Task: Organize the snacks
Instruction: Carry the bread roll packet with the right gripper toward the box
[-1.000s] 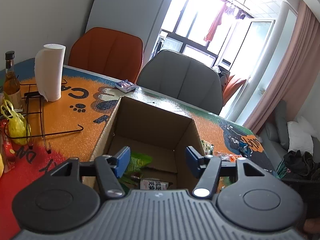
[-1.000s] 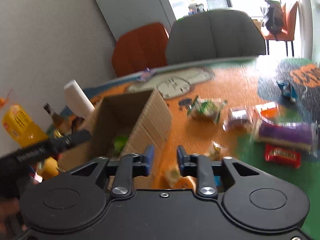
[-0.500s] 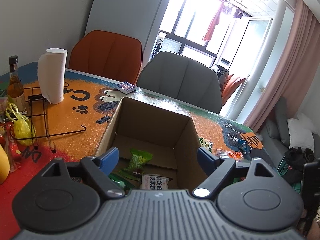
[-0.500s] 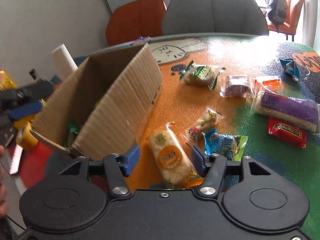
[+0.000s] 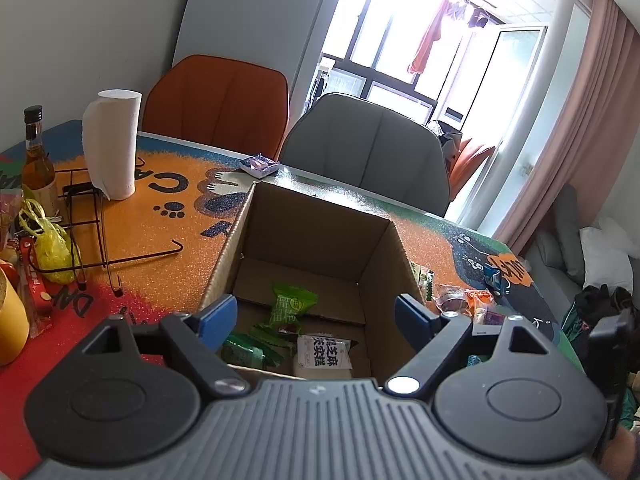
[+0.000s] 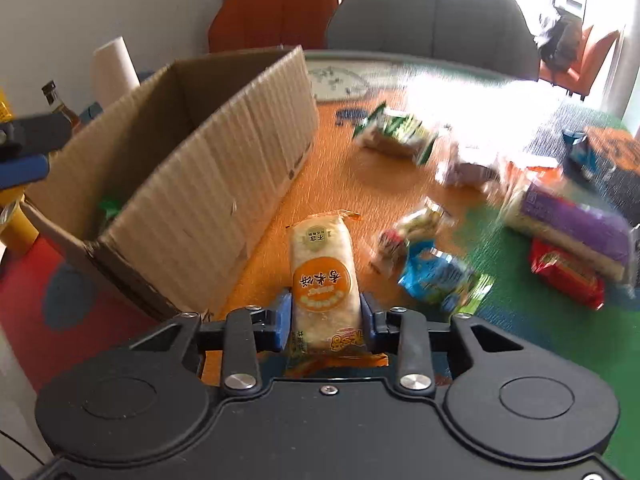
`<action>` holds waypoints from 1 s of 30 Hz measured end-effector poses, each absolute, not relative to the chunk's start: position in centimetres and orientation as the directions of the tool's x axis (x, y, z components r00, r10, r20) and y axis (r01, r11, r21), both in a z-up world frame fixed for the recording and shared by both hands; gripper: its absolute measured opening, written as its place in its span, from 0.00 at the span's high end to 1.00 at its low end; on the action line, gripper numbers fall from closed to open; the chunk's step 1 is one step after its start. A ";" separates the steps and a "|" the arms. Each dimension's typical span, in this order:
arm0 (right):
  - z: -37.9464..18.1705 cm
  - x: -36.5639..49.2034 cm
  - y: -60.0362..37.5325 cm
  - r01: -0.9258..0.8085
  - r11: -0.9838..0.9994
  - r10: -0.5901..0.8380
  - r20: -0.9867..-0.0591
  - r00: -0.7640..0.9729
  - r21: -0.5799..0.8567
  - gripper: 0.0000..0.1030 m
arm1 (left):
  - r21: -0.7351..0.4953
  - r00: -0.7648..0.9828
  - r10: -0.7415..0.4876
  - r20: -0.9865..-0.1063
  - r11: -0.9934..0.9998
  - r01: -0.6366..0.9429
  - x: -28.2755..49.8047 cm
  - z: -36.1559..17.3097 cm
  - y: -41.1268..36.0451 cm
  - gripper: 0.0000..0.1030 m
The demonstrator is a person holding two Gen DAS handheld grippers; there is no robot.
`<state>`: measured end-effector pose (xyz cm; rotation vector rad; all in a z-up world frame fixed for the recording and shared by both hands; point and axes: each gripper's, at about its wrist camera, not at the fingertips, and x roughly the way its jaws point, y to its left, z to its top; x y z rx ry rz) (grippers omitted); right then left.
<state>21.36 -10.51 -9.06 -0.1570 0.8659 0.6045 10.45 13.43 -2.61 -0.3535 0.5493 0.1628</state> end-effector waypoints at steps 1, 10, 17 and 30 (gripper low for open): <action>-8.7 21.3 -10.6 -0.556 0.824 0.436 -0.747 0.502 0.107 0.68 | -0.281 0.842 0.059 -0.537 0.928 -0.245 10.5 -2.6 13.4 0.17; -5.2 21.5 -10.3 -0.547 0.833 0.444 -0.692 0.568 0.086 0.68 | -0.255 0.836 0.066 -0.544 0.936 -0.241 10.7 -2.6 13.2 0.17; -2.8 21.4 -9.6 -0.559 0.826 0.463 -0.649 0.604 0.070 0.68 | -0.213 0.830 0.100 -0.549 0.943 -0.255 11.0 -2.0 13.4 0.17; -0.1 20.8 -7.7 -0.608 0.787 0.548 -0.567 0.614 0.102 0.68 | -0.176 0.796 0.125 -0.593 0.944 -0.279 11.7 -2.1 13.9 0.17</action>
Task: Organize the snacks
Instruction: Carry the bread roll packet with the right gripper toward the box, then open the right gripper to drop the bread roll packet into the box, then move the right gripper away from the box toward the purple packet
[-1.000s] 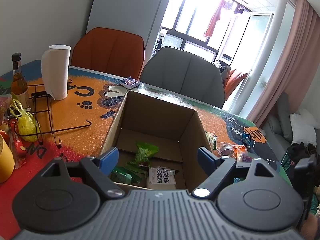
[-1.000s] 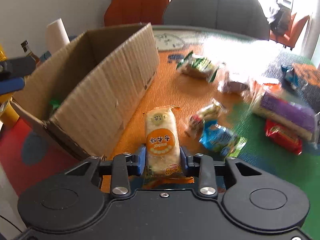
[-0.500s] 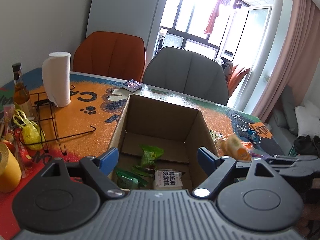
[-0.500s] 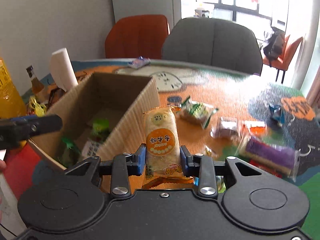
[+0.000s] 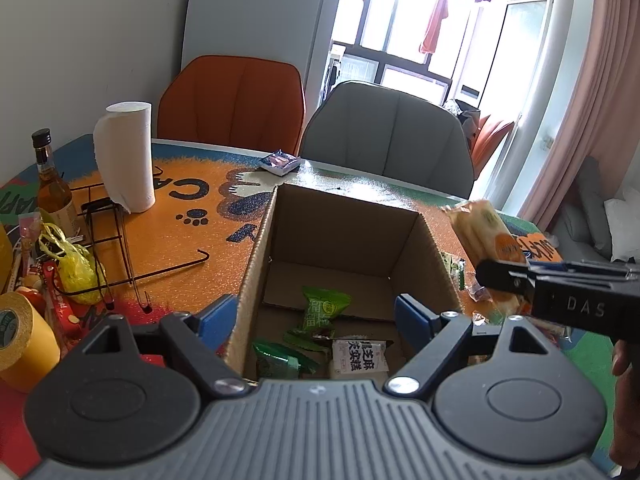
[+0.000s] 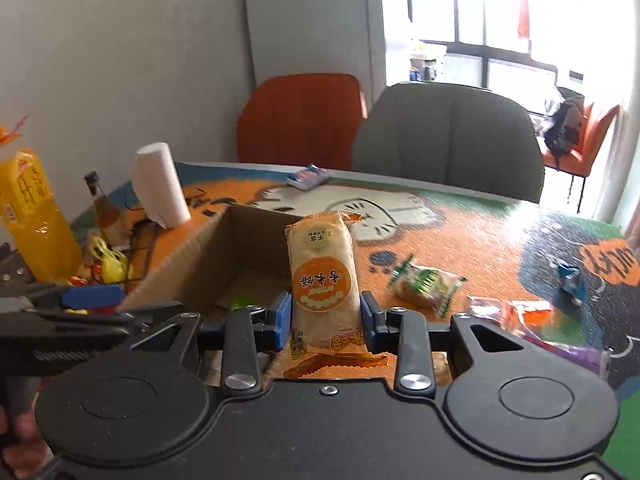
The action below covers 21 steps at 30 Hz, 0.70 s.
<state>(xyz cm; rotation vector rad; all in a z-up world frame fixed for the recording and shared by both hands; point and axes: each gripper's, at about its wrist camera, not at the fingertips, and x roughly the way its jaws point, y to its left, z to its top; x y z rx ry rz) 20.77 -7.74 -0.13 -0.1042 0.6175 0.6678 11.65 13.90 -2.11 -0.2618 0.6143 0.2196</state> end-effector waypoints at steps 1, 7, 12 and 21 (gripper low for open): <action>-0.1 20.7 -7.5 -0.618 0.779 0.559 -0.563 0.609 0.105 0.68 | -0.173 0.794 0.127 -0.594 0.944 -0.280 11.7 -2.1 13.9 0.17; 0.3 20.5 -6.3 -0.671 0.726 0.631 -0.532 0.565 0.149 0.65 | -0.162 0.784 0.130 -0.607 0.946 -0.282 11.9 -2.1 14.0 0.17; 0.6 20.4 -7.0 -0.648 0.749 0.609 -0.530 0.590 0.138 0.53 | -0.152 0.781 0.135 -0.610 0.947 -0.283 11.9 -2.2 13.7 0.17; 0.1 20.7 -9.8 -0.608 0.775 0.590 -0.541 0.600 0.171 0.46 | -0.154 0.795 0.124 -0.593 0.952 -0.264 12.1 -1.7 12.3 0.15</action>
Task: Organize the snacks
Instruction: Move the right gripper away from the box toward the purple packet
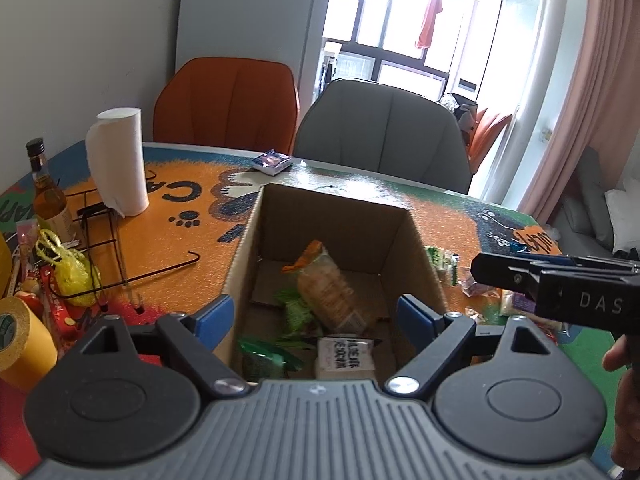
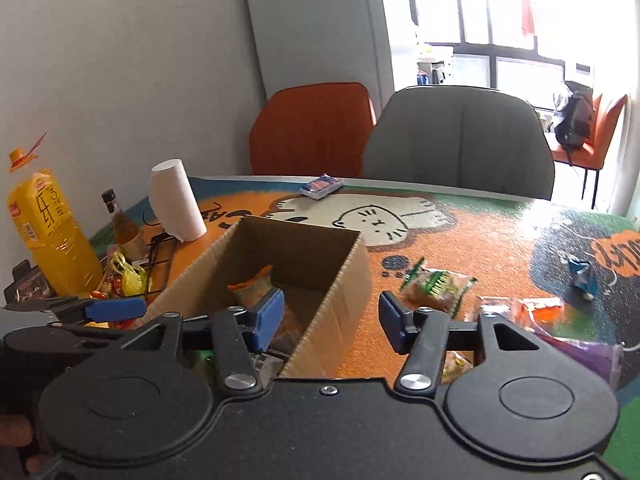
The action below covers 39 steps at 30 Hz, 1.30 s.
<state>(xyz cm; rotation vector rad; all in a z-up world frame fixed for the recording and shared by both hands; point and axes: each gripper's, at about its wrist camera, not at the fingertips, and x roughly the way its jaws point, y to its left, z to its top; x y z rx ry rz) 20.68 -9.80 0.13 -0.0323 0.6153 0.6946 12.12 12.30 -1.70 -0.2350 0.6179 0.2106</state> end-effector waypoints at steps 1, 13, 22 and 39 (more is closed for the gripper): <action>0.1 20.7 -10.2 -0.603 0.779 0.587 -0.541 0.602 0.175 0.44 | -0.157 0.798 0.119 -0.591 0.953 -0.258 12.2 -1.6 12.1 0.14; -0.4 20.9 -16.2 -0.524 0.827 0.545 -0.515 0.662 0.201 0.06 | -0.144 0.795 0.103 -0.597 0.962 -0.233 13.5 -1.4 8.2 0.12; -0.7 21.6 -21.1 -0.436 0.878 0.471 -0.515 0.716 0.198 0.00 | -0.141 0.809 0.062 -0.585 0.974 -0.177 14.8 -0.9 4.3 0.12; -4.2 23.6 -27.8 -0.311 0.921 0.389 -0.556 0.735 0.233 0.00 | -0.177 0.817 -0.042 -0.575 0.982 -0.073 17.3 -2.7 -2.2 0.12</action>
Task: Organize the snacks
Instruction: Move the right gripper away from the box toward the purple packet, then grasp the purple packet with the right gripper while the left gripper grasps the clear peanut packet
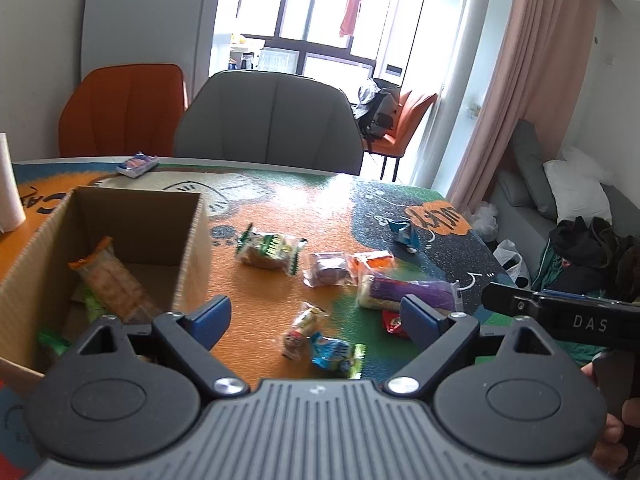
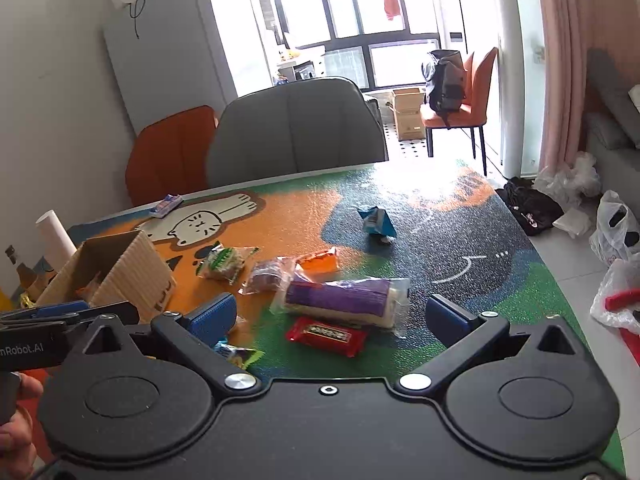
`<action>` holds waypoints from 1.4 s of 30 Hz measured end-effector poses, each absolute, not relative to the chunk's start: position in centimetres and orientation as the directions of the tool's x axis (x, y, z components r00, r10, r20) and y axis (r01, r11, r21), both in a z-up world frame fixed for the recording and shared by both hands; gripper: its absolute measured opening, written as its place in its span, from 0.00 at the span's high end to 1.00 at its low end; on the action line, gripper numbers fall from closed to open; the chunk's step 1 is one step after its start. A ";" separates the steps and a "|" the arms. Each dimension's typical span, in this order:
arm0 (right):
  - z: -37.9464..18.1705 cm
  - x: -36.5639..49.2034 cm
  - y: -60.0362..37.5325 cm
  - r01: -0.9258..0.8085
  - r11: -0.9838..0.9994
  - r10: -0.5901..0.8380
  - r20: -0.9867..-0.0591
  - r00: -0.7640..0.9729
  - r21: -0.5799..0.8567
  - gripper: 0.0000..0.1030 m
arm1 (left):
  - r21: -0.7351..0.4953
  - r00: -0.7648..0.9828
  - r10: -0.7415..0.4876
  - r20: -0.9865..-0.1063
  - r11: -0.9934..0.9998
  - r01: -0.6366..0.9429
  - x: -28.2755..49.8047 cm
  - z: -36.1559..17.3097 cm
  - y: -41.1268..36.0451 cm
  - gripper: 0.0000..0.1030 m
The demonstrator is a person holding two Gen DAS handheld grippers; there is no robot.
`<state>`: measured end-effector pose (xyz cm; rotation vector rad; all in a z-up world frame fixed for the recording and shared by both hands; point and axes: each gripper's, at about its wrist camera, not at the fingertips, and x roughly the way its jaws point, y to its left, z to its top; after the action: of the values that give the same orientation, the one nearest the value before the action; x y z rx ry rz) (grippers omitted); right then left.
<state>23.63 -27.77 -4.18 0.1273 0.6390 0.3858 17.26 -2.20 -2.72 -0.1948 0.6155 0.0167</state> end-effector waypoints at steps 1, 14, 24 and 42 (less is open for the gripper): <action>-4.4 23.8 -28.0 -0.309 0.921 0.388 -0.558 0.733 0.235 0.01 | -0.179 0.816 -0.046 -0.577 0.981 -0.071 17.5 -3.0 -2.3 0.12; -6.9 28.0 -28.5 -0.353 0.897 0.443 -0.555 0.704 0.268 0.10 | -0.183 0.773 -0.069 -0.630 0.981 -0.062 22.6 -6.7 -3.6 0.27; -8.3 32.4 -26.3 -0.443 0.868 0.486 -0.563 0.668 0.225 0.19 | -0.170 0.730 -0.047 -0.681 0.981 -0.095 25.5 -9.4 -2.6 0.48; -11.2 31.0 -25.5 -0.460 0.879 0.408 -0.697 0.590 0.125 0.46 | -0.131 0.707 -0.034 -0.706 0.988 -0.083 25.4 -11.5 -2.6 0.65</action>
<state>31.02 -25.47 -11.24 -0.0708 0.7922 0.5058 25.40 -2.63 -11.48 -0.1571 0.7858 0.0272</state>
